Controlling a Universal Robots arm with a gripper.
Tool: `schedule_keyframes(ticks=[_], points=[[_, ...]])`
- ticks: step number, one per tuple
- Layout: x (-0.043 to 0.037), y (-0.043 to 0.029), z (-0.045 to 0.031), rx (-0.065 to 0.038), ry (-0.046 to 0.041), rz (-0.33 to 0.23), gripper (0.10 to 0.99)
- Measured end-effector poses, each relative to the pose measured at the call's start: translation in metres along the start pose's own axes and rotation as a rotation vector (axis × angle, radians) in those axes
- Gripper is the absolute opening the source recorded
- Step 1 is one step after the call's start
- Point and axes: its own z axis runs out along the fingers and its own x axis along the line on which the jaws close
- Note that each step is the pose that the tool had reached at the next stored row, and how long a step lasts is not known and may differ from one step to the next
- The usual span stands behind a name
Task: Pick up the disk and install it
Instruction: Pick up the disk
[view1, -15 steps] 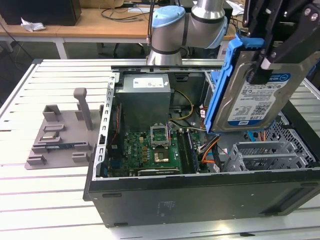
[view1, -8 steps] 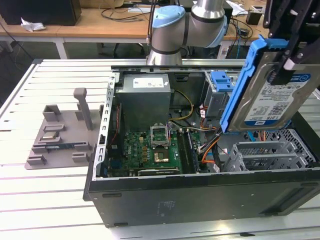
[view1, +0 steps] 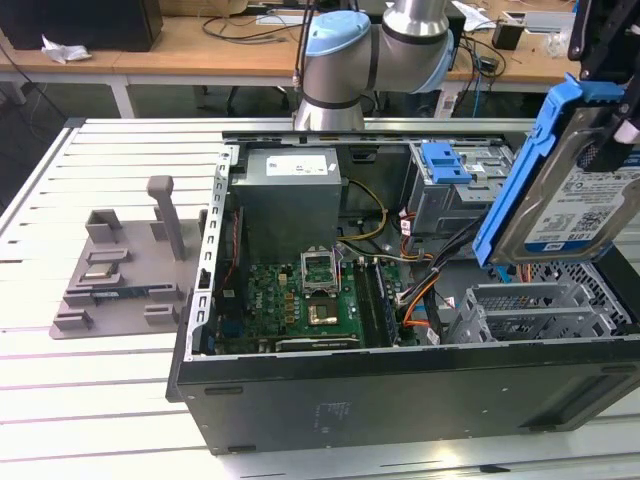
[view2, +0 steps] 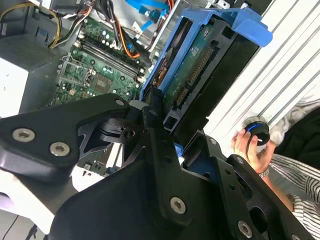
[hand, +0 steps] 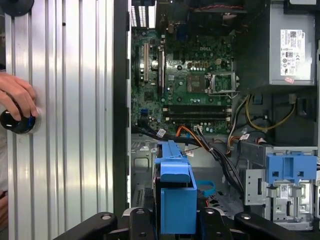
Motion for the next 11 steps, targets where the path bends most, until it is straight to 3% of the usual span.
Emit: schedule_keyframes(ticks=[11], points=[[0.0004,-0.0154,0.0248,0.0,-0.0002,0.0,0.365]])
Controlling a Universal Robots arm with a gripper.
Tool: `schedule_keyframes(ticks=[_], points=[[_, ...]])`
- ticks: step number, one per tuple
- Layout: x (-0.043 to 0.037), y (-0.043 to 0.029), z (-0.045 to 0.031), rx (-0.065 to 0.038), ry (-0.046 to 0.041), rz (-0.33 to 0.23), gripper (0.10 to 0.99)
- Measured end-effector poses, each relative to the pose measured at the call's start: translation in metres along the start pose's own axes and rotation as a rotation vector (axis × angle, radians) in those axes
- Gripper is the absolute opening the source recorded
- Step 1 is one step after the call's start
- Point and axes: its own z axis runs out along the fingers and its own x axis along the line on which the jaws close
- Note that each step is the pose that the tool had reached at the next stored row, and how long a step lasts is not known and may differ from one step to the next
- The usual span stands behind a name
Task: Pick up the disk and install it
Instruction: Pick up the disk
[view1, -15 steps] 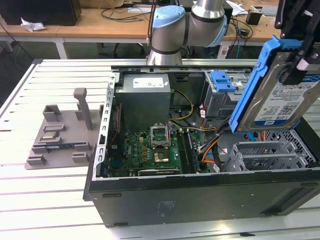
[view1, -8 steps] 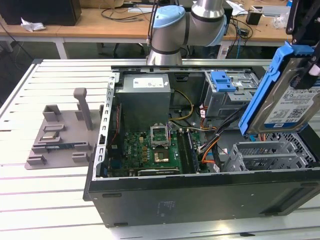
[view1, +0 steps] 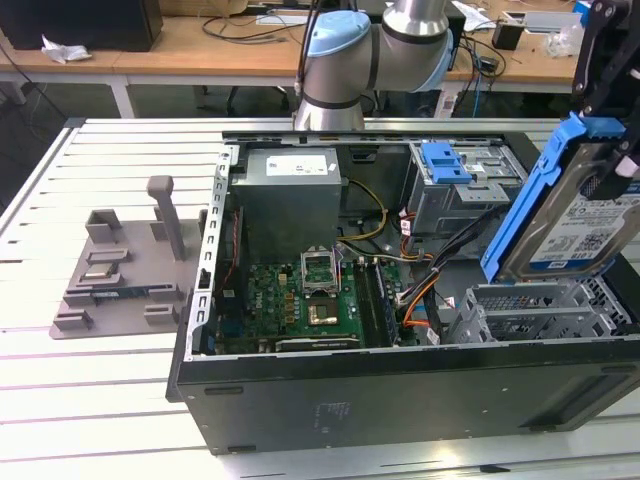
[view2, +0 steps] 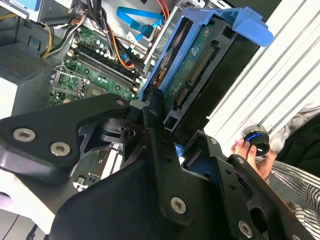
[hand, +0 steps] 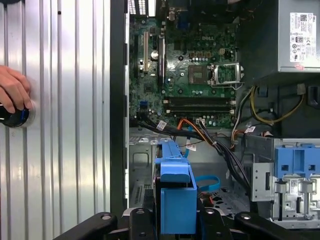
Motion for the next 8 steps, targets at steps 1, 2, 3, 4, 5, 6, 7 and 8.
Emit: schedule_keyframes(ticks=[1,2,3,4,5,6,7,8], points=[[0.0,-0.0008,0.0014,0.0,0.0001,0.0,0.365],[0.0001,-0.0015,0.0028,0.0,0.0001,0.0,0.365],[0.0001,-0.0025,0.0049,0.0,0.0002,0.0,0.365],[0.0001,-0.003,0.0062,0.0,0.0001,0.0,0.365],[0.0001,-0.0037,0.0077,0.0,0.0001,0.0,0.365],[0.0001,-0.0045,0.0084,0.0,0.0,0.0,0.365],[0.0001,-0.0051,0.0086,0.0,0.0002,0.0,0.365],[0.0001,-0.0053,0.0086,0.0,0.0002,0.0,0.365]])
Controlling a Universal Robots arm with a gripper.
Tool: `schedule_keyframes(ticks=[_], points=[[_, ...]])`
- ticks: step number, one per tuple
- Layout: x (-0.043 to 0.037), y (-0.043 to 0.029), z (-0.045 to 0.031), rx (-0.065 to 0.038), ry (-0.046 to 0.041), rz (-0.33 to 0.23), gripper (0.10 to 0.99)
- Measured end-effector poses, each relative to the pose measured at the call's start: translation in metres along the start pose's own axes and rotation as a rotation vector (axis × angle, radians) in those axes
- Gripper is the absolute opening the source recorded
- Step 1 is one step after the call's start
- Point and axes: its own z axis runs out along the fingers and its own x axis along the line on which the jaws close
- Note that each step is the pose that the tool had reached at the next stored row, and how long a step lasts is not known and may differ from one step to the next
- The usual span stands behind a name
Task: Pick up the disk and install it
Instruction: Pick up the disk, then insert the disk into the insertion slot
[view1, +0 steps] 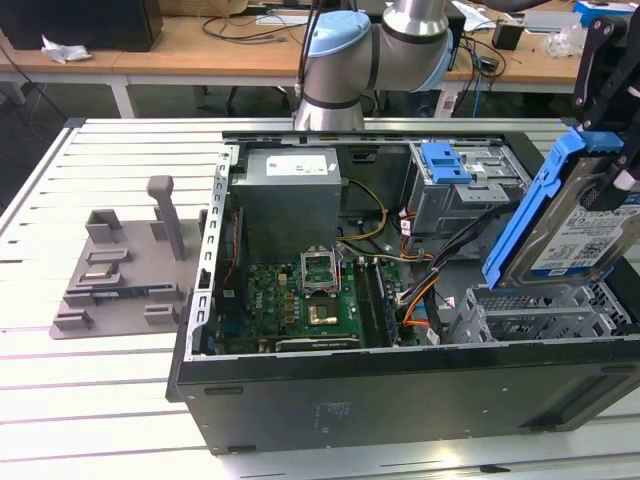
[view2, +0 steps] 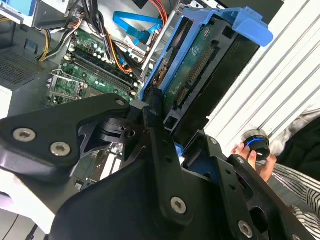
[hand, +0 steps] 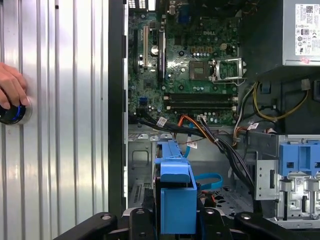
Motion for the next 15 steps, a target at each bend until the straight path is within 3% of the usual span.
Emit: schedule_keyframes(ticks=[15], points=[[0.0,-0.0004,0.0014,0.0,-0.0001,0.0,0.365]])
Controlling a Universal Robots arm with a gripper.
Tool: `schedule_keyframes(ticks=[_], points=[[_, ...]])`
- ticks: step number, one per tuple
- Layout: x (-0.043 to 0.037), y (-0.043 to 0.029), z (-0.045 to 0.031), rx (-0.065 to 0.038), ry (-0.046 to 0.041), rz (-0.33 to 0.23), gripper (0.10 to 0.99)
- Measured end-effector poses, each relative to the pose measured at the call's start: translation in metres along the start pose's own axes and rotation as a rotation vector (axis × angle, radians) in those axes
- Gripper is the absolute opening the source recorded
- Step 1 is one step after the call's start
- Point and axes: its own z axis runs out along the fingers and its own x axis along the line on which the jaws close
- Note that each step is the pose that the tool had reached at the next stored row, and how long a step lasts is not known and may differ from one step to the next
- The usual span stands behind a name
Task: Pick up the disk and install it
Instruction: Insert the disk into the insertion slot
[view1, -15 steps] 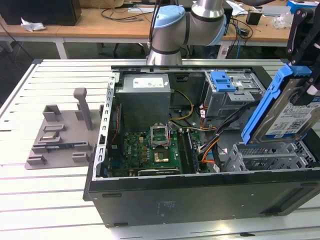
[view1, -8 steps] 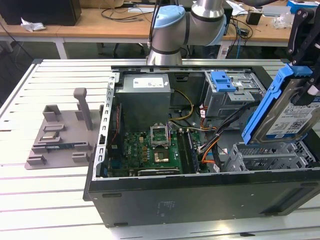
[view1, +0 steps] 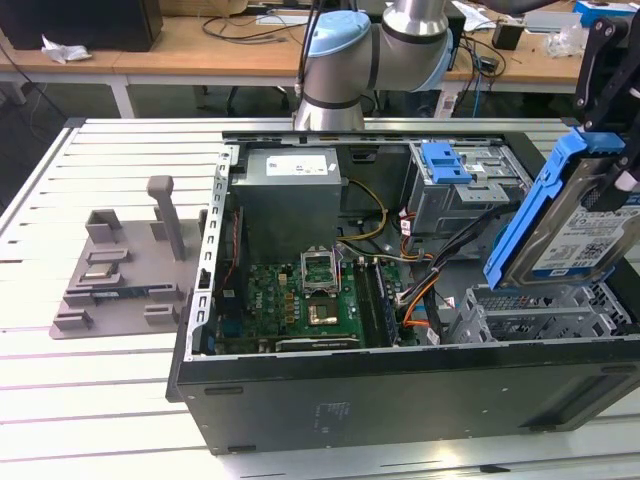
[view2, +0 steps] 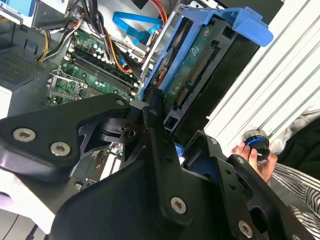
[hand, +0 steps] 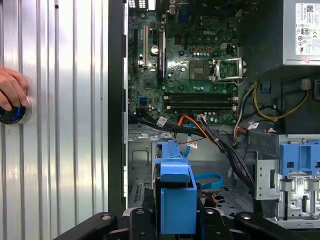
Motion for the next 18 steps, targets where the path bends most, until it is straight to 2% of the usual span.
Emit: schedule_keyframes(ticks=[8,11,18], points=[[0.0002,-0.0011,0.013,0.0,-0.0001,0.002,0.365],[0.0003,-0.0011,0.0184,0.0,-0.0001,0.028,0.365],[0.0005,-0.0011,0.0254,0.001,0.0022,0.033,0.365]])
